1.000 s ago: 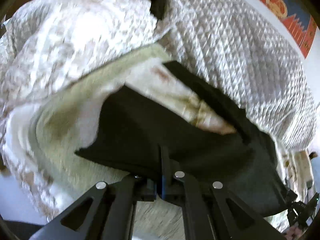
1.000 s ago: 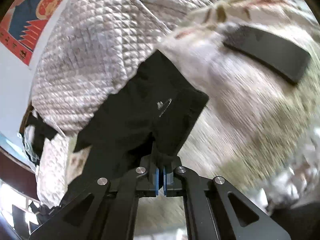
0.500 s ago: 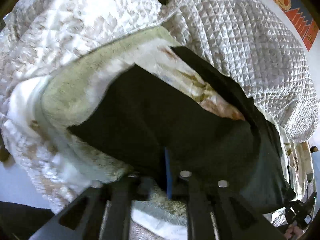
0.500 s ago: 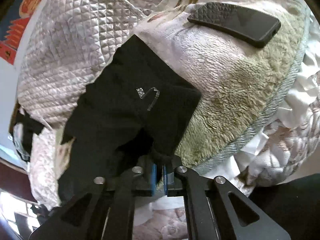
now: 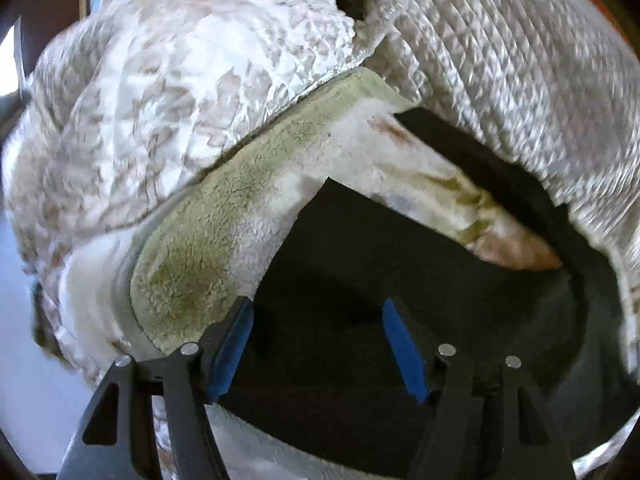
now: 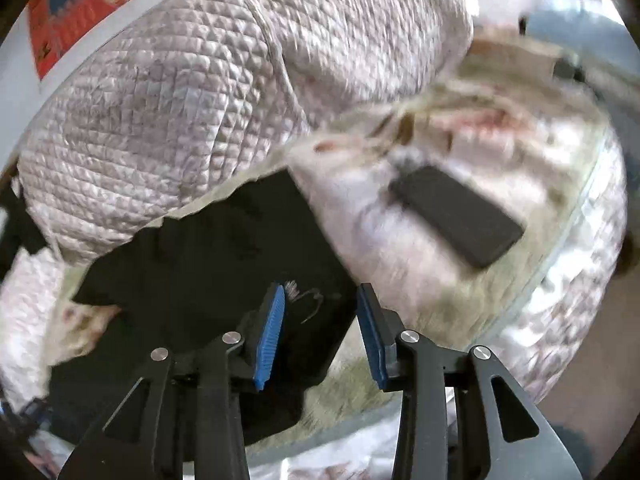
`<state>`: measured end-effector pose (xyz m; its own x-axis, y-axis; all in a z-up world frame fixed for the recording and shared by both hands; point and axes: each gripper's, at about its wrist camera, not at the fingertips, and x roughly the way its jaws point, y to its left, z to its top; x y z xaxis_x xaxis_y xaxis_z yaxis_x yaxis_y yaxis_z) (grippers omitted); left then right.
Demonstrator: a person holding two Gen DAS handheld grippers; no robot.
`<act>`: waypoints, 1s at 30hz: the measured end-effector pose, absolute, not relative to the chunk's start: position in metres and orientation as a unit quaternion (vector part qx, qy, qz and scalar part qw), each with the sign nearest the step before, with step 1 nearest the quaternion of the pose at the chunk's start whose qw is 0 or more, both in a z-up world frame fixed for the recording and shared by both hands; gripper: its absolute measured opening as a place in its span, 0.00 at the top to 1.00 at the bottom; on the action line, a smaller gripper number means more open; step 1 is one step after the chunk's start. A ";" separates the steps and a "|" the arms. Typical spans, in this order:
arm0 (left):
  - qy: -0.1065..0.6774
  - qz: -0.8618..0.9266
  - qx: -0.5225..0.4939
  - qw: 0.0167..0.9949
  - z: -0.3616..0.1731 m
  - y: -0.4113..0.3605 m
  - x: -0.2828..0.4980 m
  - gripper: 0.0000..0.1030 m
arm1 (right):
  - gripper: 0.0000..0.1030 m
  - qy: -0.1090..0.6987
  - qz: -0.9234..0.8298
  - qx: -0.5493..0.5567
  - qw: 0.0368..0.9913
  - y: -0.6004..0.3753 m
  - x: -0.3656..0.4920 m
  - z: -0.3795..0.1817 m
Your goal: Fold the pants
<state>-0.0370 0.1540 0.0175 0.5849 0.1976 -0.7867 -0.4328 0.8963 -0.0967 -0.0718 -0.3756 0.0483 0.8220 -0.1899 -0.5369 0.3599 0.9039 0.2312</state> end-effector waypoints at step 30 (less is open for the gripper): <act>0.351 0.111 -0.123 0.922 0.048 0.123 -0.027 0.51 | 0.59 0.326 -0.041 0.085 0.941 -0.345 -0.027 0.028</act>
